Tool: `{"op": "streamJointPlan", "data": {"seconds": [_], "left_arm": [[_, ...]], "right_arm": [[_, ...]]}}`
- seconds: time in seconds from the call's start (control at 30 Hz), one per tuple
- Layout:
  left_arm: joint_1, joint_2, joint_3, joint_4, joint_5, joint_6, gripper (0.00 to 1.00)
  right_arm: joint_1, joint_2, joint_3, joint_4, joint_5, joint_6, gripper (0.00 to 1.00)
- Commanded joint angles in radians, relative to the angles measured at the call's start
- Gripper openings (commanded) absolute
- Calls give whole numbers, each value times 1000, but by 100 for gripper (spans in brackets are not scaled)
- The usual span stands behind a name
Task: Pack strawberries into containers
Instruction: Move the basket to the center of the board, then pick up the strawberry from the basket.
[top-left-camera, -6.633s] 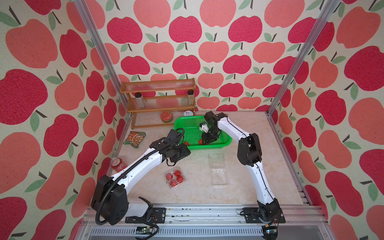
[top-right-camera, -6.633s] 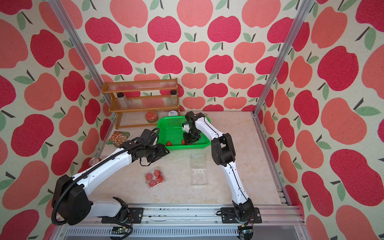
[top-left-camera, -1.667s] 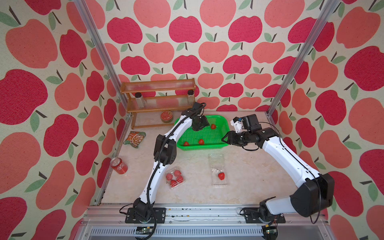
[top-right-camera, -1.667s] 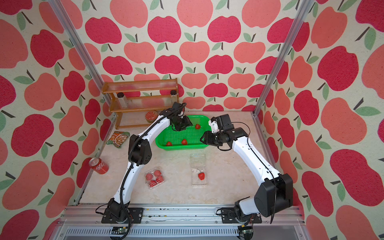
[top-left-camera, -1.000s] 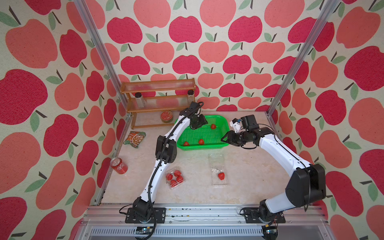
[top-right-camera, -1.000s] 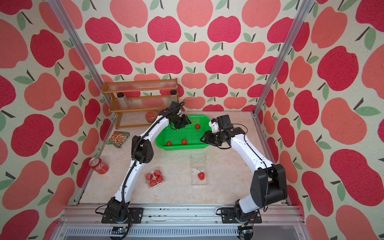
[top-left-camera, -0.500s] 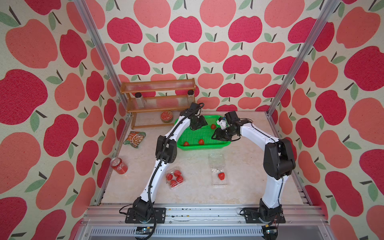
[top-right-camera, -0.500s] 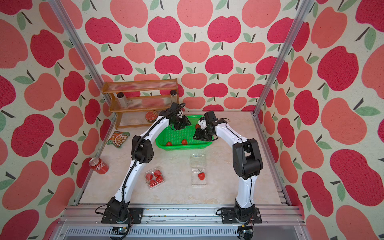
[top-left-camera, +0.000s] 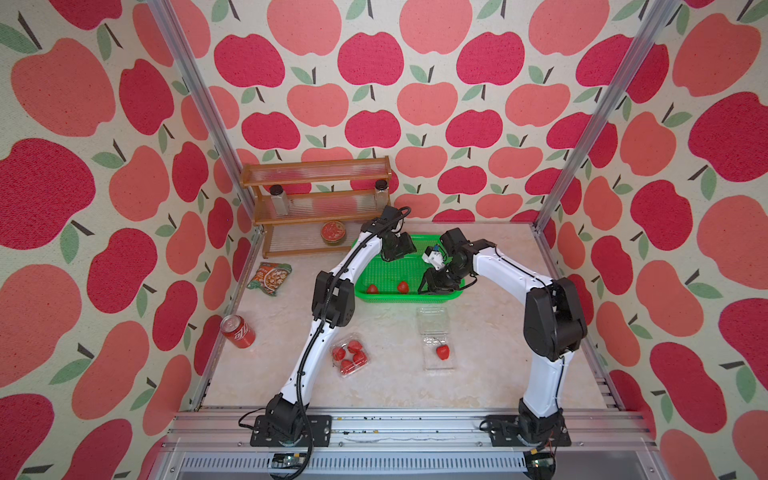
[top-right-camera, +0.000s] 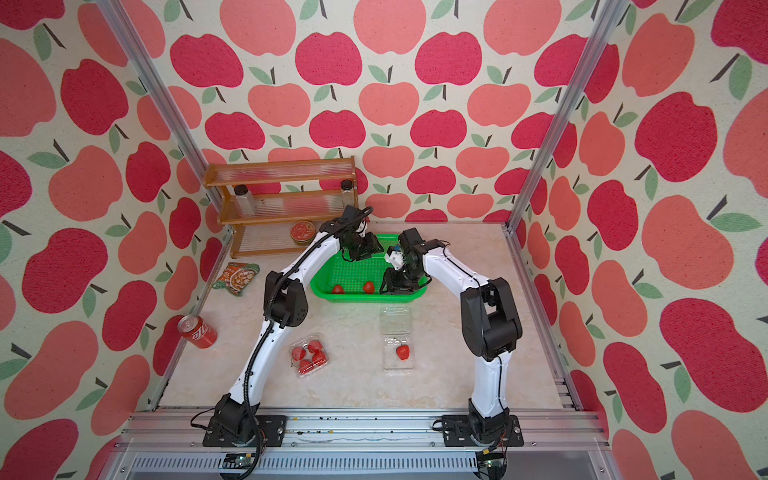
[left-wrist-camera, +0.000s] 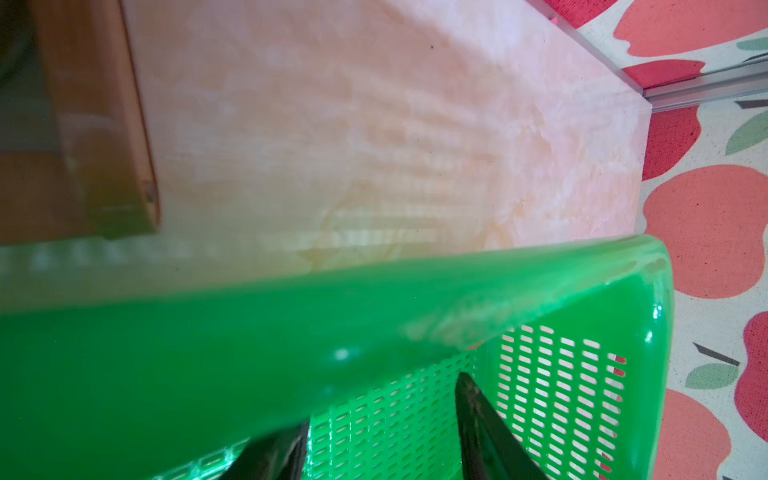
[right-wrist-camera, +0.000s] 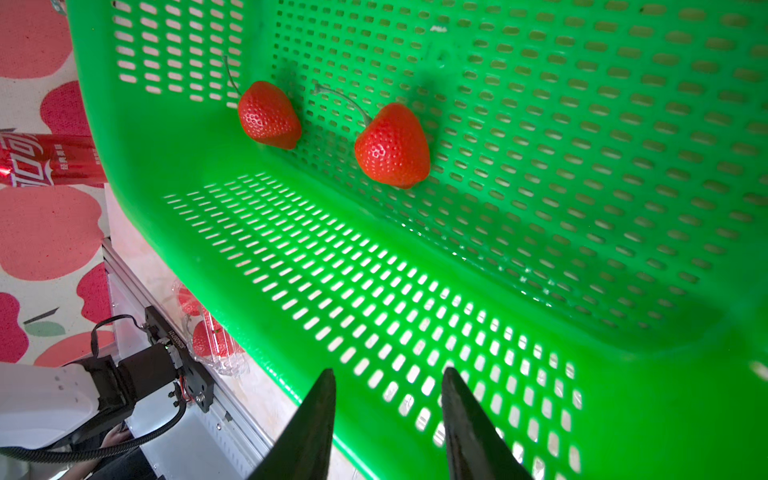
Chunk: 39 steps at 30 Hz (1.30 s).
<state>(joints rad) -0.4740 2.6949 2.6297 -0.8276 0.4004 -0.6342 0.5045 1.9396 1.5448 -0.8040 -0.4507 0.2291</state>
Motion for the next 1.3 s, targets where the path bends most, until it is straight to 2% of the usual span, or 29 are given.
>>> {"op": "streamJointPlan", "data": {"seconds": [0.0, 0.27, 0.33, 0.5, 0.63, 0.87, 1.27], "left_arm": [[-24, -30, -3, -49, -10, 53, 54], [-50, -31, -4, -66, 0, 97, 54], [-55, -33, -4, -69, 5, 119, 54], [-59, -33, -3, -84, -6, 151, 54], [-59, -24, -2, -75, 10, 153, 54], [-59, 1, 1, -37, 47, 129, 50], [-55, 74, 52, 65, 79, 53, 50]], "right_arm": [[15, -26, 12, -96, -40, -65, 44], [34, -72, -28, -150, -81, -100, 43], [30, -126, -62, -100, -75, -63, 44], [-55, -305, -174, 129, -107, 151, 44], [-81, -386, -205, 203, -62, 222, 43], [-95, -405, -224, 211, -63, 240, 40], [-100, -427, -292, 230, -25, 246, 36]]}}
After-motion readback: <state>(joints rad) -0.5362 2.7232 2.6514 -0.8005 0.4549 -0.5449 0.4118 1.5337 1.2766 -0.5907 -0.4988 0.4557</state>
